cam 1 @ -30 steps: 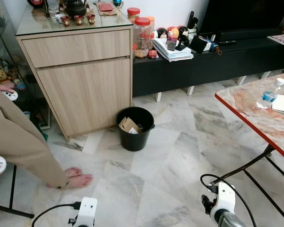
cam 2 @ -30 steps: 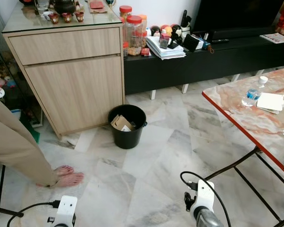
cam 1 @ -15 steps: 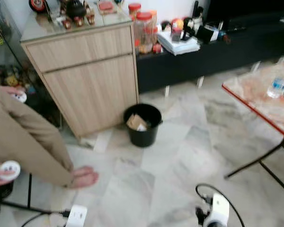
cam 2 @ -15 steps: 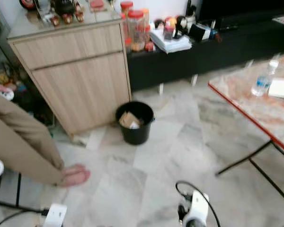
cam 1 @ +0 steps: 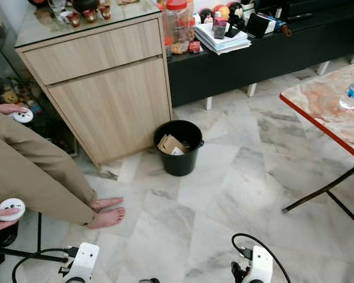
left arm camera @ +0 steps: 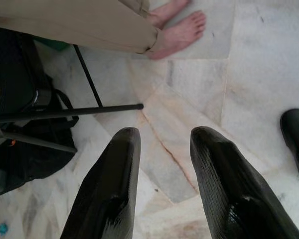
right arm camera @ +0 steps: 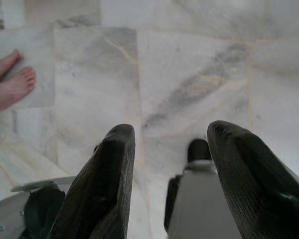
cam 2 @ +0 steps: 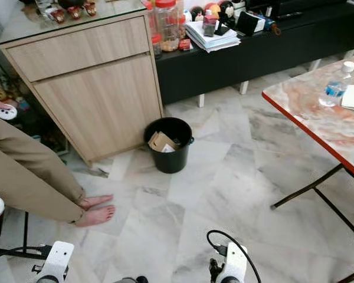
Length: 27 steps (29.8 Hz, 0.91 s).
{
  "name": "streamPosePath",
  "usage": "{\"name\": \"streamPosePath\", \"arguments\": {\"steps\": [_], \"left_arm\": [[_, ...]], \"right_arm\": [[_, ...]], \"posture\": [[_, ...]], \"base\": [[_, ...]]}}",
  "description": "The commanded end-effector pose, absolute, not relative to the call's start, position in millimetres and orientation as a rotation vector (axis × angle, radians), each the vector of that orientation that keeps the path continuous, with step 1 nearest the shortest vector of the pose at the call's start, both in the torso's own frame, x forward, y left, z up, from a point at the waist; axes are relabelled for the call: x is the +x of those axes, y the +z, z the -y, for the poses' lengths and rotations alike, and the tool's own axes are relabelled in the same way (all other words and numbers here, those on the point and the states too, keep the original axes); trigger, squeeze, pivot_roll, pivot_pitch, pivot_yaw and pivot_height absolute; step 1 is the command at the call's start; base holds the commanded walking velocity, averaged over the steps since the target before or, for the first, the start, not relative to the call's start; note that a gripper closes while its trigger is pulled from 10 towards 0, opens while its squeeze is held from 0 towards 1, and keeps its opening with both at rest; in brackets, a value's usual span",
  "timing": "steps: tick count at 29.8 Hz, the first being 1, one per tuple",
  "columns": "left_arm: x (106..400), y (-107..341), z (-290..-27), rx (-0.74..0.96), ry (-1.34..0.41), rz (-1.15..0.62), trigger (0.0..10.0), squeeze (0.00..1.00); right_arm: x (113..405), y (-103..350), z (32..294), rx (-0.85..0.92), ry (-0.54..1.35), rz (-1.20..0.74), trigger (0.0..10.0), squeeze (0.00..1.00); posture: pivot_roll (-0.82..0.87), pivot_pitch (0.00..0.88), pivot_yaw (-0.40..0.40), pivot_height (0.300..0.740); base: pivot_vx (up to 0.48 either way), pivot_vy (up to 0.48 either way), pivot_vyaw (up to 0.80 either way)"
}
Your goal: Picking trash to rubbish bin
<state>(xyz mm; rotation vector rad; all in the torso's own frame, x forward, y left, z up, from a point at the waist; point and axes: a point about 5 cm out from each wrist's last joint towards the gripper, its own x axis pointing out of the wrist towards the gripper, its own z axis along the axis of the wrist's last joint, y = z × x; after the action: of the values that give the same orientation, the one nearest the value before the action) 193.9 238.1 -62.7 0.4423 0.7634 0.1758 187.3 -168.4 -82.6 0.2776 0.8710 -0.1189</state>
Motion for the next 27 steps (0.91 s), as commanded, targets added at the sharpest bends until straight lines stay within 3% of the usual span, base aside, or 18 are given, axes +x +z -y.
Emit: {"name": "streamPosePath", "arguments": {"steps": [1, 10, 27], "left_arm": [[190, -64, -243, 0.431, 0.210, -0.784, 10.0, 0.00], [207, -58, -230, 0.421, 0.180, -0.737, 10.0, 0.00], [209, -56, -236, 0.384, 0.234, -0.749, 10.0, 0.00]], "right_arm": [[193, -80, 167, 0.263, -0.100, -0.853, 10.0, 0.00], [208, -71, 176, 0.278, -0.142, -0.808, 10.0, 0.00], [216, -67, 172, 0.295, -0.144, -0.783, 10.0, 0.00]], "posture": [[0.08, 0.140, 0.065, 0.728], [0.08, 0.117, 0.052, 0.728], [0.10, 0.075, 0.023, 0.728]], "base": [[0.000, 0.000, 0.00], [0.000, 0.000, 0.00], [0.000, 0.000, 0.00]]}}
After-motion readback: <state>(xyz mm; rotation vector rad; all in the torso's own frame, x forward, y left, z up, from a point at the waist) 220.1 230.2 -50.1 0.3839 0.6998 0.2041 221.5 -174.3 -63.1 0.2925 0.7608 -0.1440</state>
